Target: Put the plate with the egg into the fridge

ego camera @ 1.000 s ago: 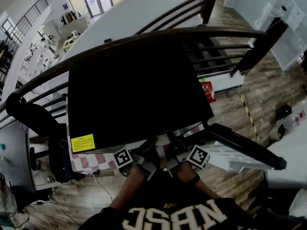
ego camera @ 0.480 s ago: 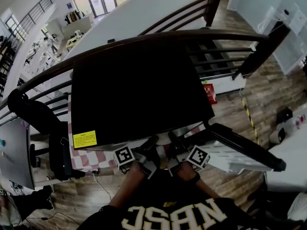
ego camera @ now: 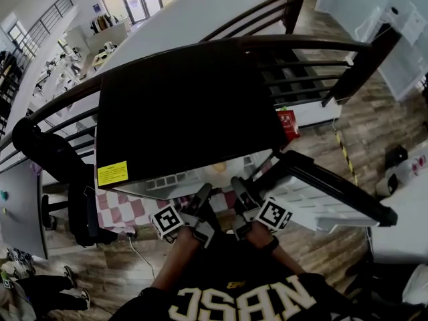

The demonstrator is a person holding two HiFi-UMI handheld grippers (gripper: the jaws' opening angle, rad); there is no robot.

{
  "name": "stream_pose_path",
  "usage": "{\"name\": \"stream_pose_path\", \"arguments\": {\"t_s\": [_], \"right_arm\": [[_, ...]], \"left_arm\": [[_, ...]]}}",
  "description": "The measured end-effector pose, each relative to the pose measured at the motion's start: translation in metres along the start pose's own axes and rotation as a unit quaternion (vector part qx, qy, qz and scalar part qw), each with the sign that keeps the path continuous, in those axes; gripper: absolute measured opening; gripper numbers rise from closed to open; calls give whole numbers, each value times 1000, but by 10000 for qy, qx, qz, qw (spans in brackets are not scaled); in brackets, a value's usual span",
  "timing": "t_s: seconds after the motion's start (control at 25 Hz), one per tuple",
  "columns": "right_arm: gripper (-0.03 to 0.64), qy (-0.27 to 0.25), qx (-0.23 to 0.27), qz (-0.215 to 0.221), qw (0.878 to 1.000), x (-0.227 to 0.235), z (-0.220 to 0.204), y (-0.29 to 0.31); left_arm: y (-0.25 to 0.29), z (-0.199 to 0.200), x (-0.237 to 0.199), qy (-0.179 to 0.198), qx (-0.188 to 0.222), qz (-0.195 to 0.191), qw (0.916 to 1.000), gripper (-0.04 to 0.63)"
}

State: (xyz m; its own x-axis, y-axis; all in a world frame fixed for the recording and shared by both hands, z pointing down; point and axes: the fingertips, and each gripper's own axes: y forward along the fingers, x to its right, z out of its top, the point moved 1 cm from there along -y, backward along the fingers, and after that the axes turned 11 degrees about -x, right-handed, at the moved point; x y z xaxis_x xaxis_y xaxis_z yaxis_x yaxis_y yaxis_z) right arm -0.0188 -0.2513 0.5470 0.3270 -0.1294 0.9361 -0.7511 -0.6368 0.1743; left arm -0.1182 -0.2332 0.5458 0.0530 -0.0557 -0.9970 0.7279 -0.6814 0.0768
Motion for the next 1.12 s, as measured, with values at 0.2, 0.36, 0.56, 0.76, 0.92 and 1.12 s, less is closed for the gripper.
{"name": "stream_pose_path", "arguments": {"t_s": [0.2, 0.36, 0.56, 0.76, 0.92, 1.12], "right_arm": [[158, -422, -29, -162, 9990, 7, -6, -22], [158, -1096, -153, -383, 9931, 8, -12, -35], [156, -2863, -184, -1023, 9525, -7, -11, -48], [156, -3854, -298, -1362, 9122, -14, -16, -51], [156, -4247, -416, -1552, 8910, -12, -21, -48], [149, -4477, -634, -1747, 8747, -8, -26, -37]], "left_arm": [[-7, -18, -4, 508, -46, 245, 9984, 107], [-13, -30, -4, 1105, -11, 478, 9927, 108], [-18, -41, -1, 2196, -9, 952, 9709, 107], [-20, -45, 6, 3882, 87, 1796, 9038, 107], [-21, -46, 10, 4887, 185, 2328, 8406, 107], [-21, -39, 3, 5123, 187, 2615, 8178, 77]]}}
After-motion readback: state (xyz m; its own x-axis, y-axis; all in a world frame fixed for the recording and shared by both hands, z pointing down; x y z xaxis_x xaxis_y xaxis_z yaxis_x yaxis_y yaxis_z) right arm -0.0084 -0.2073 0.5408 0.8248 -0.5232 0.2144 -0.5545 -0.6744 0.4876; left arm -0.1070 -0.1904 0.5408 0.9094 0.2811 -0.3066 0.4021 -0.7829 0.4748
